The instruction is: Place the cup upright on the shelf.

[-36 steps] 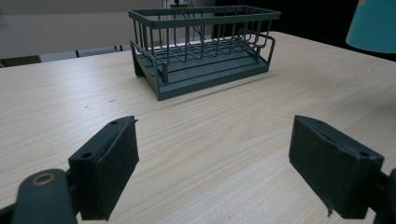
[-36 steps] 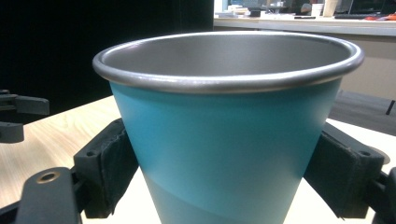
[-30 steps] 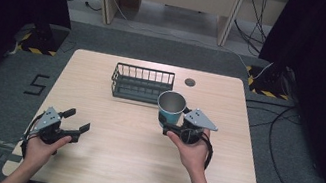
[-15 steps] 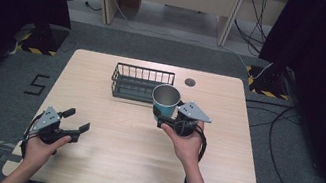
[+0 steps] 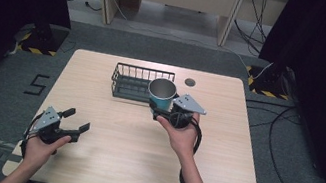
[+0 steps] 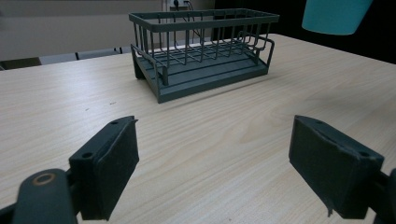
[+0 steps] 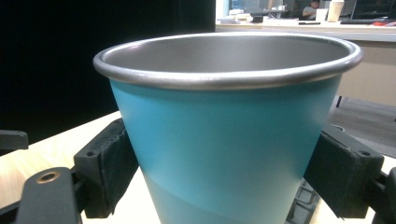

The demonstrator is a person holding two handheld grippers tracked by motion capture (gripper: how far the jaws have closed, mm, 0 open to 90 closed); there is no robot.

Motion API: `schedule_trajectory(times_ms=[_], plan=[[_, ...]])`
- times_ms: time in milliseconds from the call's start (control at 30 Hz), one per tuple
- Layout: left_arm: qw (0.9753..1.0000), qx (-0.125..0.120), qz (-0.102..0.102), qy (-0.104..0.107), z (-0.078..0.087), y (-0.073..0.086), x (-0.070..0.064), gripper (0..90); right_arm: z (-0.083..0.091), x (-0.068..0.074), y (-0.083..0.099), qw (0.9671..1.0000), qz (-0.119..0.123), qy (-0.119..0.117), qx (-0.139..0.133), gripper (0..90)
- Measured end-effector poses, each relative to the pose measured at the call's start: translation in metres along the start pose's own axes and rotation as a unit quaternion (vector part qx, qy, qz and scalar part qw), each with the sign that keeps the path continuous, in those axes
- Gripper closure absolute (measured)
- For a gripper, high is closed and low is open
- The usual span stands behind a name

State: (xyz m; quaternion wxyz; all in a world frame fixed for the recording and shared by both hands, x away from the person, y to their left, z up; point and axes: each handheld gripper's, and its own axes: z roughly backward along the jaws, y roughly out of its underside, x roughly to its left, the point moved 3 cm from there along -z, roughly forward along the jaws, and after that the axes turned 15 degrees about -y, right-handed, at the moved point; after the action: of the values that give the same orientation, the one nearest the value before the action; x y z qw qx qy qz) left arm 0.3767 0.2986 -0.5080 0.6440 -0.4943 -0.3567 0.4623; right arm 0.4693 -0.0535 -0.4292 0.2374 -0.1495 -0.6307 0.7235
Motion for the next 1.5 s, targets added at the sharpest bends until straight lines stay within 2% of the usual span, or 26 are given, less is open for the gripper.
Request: schedule_trajectory(times_ms=[867, 1500], plan=[[1.0000, -0.002, 0.001, 0.001, 0.000, -0.001, 0.000, 15.1, -0.031, -0.013, -0.009, 0.9999, -0.011, 0.006, 0.003, 17.6], [1.0000, -0.002, 0.000, 0.002, -0.001, -0.001, 0.000, 15.1, -0.053, -0.026, -0.027, 0.9998, -0.014, 0.016, 0.001, 17.6]])
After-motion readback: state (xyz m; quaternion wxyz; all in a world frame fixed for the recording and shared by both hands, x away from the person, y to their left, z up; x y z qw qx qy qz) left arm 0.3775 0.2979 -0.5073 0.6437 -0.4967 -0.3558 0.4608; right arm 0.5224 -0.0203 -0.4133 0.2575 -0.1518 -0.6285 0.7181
